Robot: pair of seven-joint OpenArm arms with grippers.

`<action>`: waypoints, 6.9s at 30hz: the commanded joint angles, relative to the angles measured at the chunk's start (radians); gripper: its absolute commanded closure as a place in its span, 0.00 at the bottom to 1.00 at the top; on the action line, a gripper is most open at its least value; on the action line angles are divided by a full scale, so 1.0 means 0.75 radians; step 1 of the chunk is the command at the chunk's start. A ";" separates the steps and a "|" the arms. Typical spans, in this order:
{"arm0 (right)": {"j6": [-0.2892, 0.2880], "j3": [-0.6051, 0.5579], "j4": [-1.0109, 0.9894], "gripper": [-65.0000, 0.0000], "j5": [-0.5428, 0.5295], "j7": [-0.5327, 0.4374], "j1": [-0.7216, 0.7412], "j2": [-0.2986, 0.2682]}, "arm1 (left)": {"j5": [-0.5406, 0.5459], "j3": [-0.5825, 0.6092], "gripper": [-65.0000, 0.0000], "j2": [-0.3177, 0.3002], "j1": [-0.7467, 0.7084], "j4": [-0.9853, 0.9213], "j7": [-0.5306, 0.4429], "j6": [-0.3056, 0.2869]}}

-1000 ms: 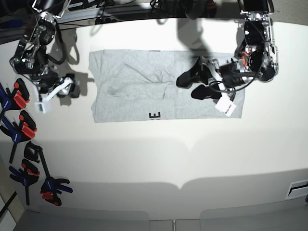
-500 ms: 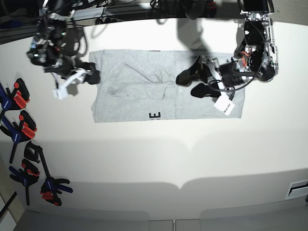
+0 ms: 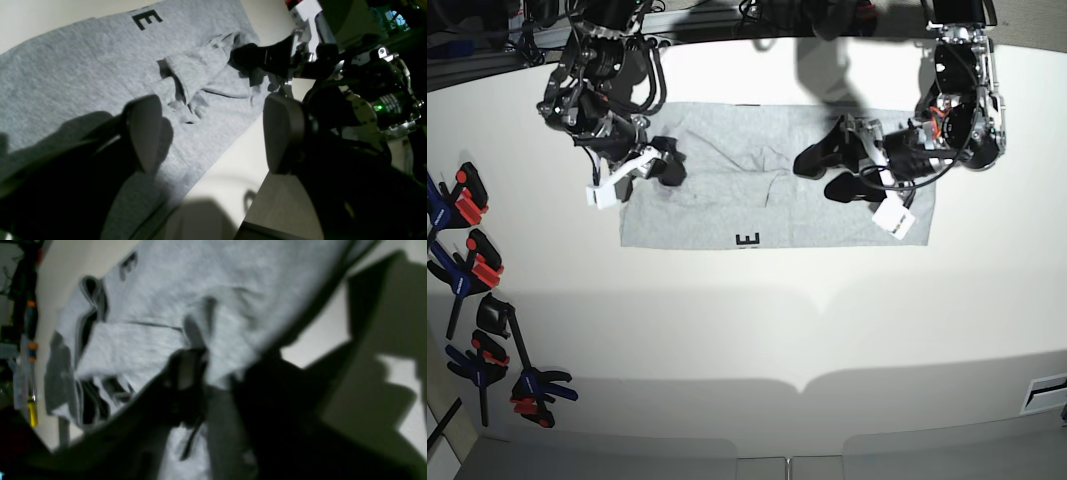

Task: Fold the T-shirt properly
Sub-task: 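Move the right gripper to the hem end of the folded shirt, then grasp the shirt with both grippers and lift it off the table, then hold the lifted shirt with both grippers and turn it over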

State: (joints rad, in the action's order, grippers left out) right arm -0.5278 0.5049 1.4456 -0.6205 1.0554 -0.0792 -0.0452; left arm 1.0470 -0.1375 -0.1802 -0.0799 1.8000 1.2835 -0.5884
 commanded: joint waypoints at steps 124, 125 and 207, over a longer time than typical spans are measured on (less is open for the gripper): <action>0.084 -0.890 0.433 1.00 0.315 -0.013 0.200 0.270 | -1.500 0.594 0.32 -0.380 0.329 -0.087 -0.495 0.819; 0.095 -0.916 0.429 1.00 0.340 -0.018 0.200 0.270 | -1.500 0.594 0.32 -0.380 0.329 -0.087 -0.495 0.819; 0.377 -1.342 -0.285 0.64 0.874 -0.700 0.689 0.270 | -1.625 0.594 0.32 -0.525 0.327 -0.076 -0.290 1.017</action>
State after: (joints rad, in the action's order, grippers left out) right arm -0.2497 -0.5068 1.2152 0.0334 0.5594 0.4038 0.1482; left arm -0.1528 0.3141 -0.5667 0.1436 1.7184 1.0874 0.1627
